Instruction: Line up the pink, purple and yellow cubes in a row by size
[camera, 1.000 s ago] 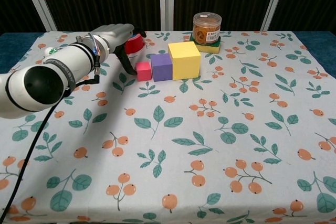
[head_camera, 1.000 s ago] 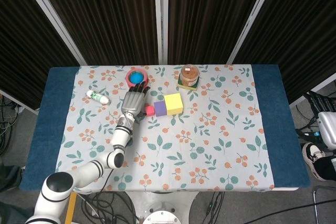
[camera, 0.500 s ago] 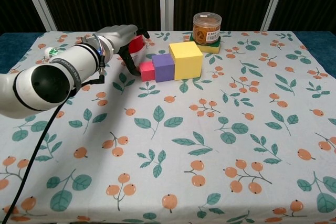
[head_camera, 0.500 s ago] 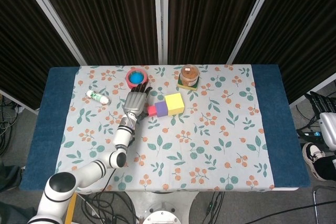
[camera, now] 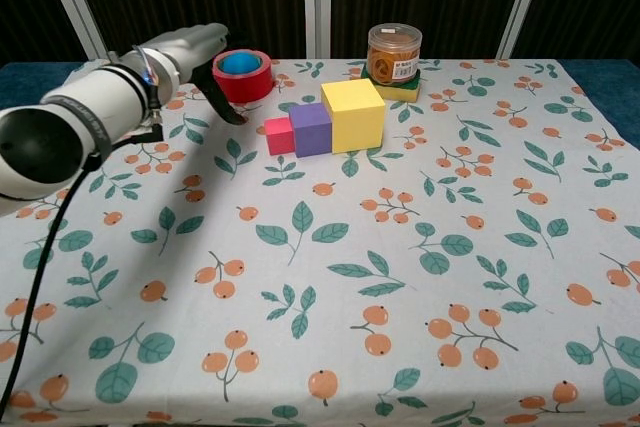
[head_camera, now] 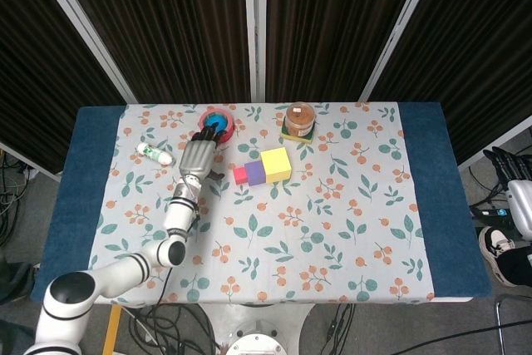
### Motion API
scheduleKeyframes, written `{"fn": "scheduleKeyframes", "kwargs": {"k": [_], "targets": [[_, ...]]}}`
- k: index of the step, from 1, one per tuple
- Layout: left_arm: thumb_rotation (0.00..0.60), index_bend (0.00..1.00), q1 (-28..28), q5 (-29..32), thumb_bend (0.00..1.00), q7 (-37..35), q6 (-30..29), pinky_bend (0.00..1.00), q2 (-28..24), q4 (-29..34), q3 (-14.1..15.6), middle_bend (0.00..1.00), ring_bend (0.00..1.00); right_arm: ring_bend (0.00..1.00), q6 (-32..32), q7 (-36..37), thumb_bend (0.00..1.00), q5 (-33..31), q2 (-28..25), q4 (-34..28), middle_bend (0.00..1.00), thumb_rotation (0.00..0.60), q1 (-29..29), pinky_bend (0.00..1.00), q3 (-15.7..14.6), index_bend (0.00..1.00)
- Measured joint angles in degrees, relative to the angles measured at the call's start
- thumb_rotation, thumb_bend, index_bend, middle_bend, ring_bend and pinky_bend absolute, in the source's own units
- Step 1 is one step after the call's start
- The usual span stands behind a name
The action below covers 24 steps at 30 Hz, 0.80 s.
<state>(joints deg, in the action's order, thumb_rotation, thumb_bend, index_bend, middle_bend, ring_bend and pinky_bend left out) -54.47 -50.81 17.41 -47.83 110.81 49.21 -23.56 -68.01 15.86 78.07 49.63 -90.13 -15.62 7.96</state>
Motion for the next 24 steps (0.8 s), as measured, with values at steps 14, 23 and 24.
{"fn": "scheduleKeyframes", "kwargs": {"k": [14,23,24], "targets": [[0.600,0.19,20.50,-9.77,0.06,-4.68,-18.52,0.15,-27.40,29.19,5.98,0.06,0.05,0.00,-2.67,0.41,0.22,4.02,2.91,2.26,0.01,0.600,2.13,0.03,-2.73,0.00],[0.600,0.19,32.86,-19.77,0.06,-9.65,-32.29,0.15,-34.57,36.15,13.52,0.06,0.05,0.00,-10.43,-1.50,0.24,8.46,7.51,4.77,0.01,0.600,4.77,0.03,-4.05,0.00],[0.600,0.19,33.80,-20.38,0.06,-9.72,-33.47,0.14,-34.95,36.65,14.11,0.06,0.05,0.00,-11.64,-1.86,0.24,9.02,8.19,4.90,0.01,0.600,5.27,0.03,-4.21,0.00]]}}
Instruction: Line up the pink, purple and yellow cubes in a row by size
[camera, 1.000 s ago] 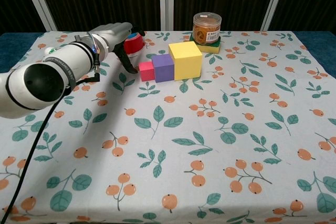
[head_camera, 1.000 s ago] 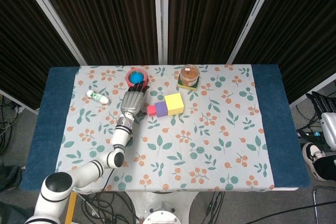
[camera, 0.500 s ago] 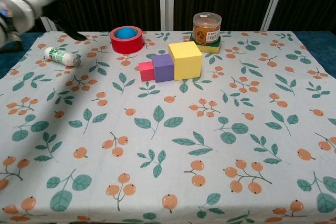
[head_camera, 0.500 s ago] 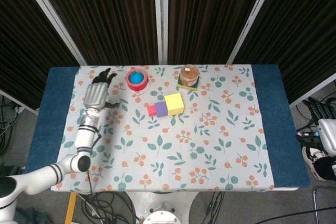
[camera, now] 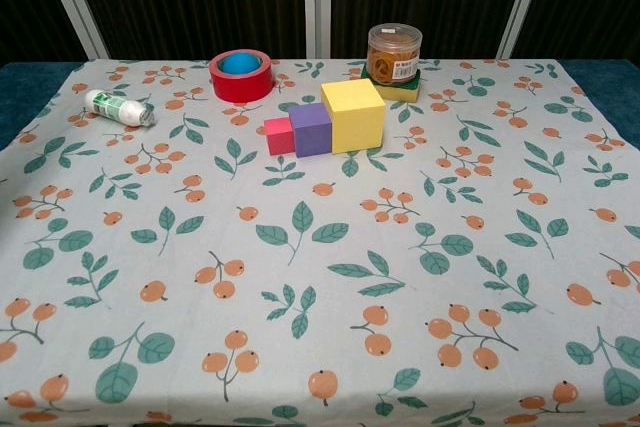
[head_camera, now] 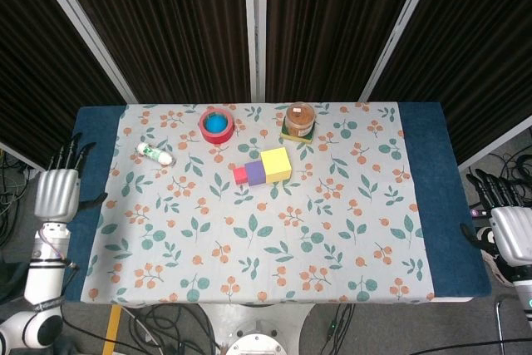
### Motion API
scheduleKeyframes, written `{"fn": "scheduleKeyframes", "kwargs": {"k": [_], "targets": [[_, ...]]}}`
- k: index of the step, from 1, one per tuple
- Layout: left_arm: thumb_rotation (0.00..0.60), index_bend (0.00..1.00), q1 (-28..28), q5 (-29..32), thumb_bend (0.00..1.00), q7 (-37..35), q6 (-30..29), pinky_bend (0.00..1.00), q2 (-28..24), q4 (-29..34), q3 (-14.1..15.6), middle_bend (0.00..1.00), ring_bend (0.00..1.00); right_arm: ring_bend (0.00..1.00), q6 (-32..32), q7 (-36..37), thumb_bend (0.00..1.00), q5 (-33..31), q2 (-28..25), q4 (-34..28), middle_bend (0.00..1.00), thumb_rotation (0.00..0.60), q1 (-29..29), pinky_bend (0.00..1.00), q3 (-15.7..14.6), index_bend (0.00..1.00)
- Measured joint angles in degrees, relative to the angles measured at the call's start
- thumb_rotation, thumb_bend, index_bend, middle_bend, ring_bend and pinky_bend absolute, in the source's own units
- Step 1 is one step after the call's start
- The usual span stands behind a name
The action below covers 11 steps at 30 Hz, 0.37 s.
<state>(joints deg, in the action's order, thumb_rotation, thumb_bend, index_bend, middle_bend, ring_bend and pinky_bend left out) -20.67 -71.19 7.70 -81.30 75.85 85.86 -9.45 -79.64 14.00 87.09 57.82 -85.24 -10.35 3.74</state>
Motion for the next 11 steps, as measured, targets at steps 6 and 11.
{"fn": "scheduleKeyframes", "kwargs": {"k": [6,11], "targets": [[0.600,0.19,5.48,-2.62,0.06,0.17,-4.65,0.14,-2.64,3.81,4.04,0.06,0.05,0.00,-3.90,-3.72,0.24,1.02,2.52,0.38,0.01,0.600,2.13,0.03,-0.54,0.00],[0.600,0.19,8.40,-3.04,0.06,1.28,-5.03,0.14,-4.93,7.39,6.27,0.06,0.05,0.00,-5.55,-5.39,0.24,1.37,4.03,0.74,0.01,0.600,3.31,0.03,-0.73,0.00]]}}
